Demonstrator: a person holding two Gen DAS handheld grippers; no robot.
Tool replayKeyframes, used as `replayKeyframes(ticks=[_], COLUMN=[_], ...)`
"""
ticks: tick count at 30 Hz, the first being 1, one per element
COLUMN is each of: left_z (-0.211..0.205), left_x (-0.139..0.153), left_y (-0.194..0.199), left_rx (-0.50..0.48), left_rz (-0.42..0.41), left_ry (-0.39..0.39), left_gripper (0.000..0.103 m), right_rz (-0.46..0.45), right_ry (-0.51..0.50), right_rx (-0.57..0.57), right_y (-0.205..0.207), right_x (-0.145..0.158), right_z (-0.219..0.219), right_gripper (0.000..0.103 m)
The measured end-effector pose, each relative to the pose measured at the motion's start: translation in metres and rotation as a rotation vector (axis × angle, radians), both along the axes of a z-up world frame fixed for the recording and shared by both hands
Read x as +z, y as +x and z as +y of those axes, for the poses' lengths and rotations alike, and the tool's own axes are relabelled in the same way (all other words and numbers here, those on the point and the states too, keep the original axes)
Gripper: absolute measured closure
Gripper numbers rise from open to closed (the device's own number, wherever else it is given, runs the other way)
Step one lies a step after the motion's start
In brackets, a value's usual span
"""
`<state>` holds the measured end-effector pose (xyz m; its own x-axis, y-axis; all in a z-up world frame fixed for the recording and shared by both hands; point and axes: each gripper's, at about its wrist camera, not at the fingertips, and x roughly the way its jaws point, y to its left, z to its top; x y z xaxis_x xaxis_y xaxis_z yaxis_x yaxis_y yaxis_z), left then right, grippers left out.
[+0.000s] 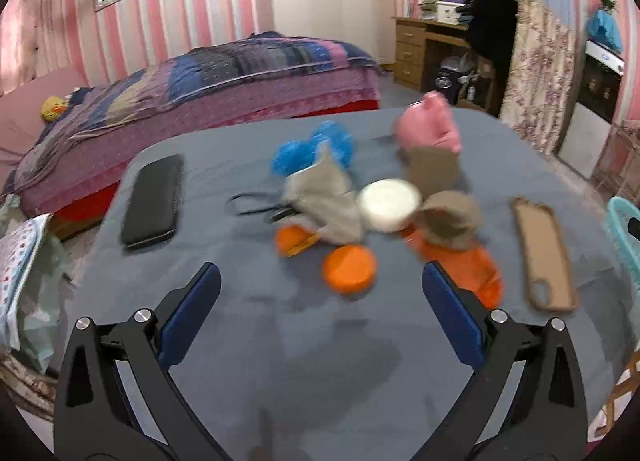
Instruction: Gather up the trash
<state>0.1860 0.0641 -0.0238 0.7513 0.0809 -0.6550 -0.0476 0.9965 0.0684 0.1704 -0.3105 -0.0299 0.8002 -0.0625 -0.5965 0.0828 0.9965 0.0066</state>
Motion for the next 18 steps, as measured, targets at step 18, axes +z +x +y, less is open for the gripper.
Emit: replayKeyframes(ticks=[18], left_z=[0.088], left_x=[-0.029], left_y=[-0.012], left_rx=[0.140], left_rz=[0.051], left_ry=[-0.075], left_gripper=[0.006], right_rz=[0.088], right_ry=[0.032], right_rx=[0.342], right_y=[0.035], right_x=[-0.023], right_z=[0.173], right_gripper=[0.011])
